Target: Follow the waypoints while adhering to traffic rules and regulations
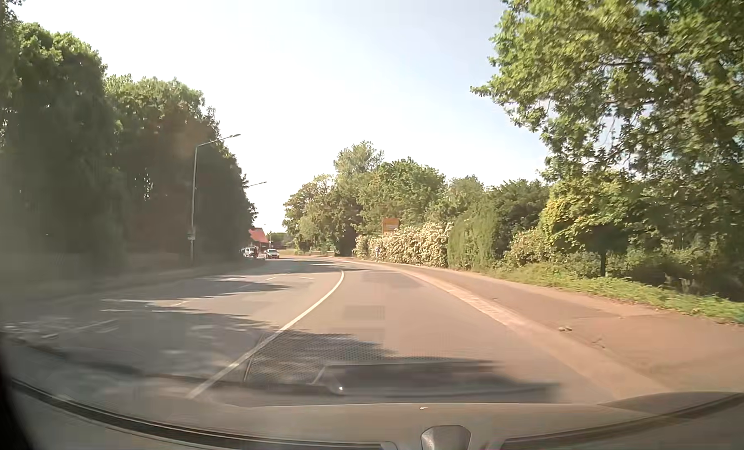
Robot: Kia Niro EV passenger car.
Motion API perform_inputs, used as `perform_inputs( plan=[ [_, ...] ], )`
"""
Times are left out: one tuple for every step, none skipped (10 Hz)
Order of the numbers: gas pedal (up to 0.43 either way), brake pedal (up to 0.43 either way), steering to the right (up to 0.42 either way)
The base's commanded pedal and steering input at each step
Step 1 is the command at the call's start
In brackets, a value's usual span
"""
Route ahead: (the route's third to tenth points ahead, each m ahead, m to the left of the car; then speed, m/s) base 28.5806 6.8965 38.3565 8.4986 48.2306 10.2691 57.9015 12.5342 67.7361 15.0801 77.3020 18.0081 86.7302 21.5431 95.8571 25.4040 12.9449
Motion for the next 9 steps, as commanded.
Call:
perform_inputs(
  plan=[
    [0.248,0.006,-0.015],
    [0.248,0.006,-0.019],
    [0.248,0.006,-0.019],
    [0.248,0.006,-0.019],
    [0.248,0.006,-0.018],
    [0.248,0.006,-0.017],
    [0.248,0.006,-0.016],
    [0.248,0.006,-0.015],
    [0.248,0.006,-0.015]
  ],
)
